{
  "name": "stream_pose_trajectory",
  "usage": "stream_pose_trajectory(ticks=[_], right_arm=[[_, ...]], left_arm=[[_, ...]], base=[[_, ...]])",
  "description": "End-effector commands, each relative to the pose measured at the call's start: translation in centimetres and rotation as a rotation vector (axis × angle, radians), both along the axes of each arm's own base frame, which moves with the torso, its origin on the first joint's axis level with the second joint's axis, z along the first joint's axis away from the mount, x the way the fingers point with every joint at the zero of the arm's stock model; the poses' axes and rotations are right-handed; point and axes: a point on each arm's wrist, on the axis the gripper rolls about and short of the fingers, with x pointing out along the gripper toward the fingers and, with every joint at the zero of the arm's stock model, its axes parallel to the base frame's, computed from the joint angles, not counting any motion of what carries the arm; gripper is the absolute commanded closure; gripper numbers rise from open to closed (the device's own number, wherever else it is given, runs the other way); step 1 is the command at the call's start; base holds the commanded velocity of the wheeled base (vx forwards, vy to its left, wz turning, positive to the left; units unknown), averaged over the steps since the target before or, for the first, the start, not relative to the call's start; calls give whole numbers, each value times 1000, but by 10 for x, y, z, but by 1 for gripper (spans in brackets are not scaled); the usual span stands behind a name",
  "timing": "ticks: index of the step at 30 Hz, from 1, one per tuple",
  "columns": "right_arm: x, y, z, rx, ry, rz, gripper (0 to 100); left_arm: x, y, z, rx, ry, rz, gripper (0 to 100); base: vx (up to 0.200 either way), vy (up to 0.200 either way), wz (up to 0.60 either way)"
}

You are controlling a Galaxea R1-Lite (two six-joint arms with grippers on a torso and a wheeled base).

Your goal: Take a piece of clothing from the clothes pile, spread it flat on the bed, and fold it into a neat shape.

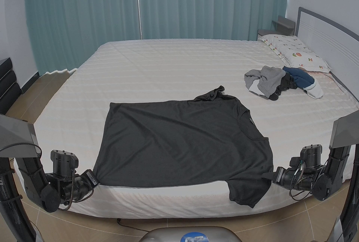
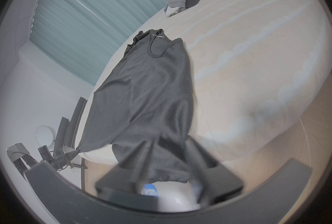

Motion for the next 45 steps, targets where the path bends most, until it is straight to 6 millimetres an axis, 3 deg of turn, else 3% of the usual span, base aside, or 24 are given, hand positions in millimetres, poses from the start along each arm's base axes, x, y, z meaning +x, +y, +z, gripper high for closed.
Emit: stream_pose_trajectory(ticks=[1,23,39,40,45], right_arm=[[-10,-3,8,-9,-4,-13,100],[-41,-1,7,-81,46,65,100],[-39,1,7,-80,47,73,100],[-39,1,6,-80,47,73,0],[-36,0,10,-76,20,67,0]], left_arm=[[0,0,0,1,0,2,100],[-7,14,7,112,-15,-36,100],[-7,14,5,116,-4,-39,100],[-7,14,5,116,-4,-39,0],[-8,14,6,112,-10,-37,0]], base=[[0,0,0],[0,0,0],[0,0,0],[0,0,0],[0,0,0]])
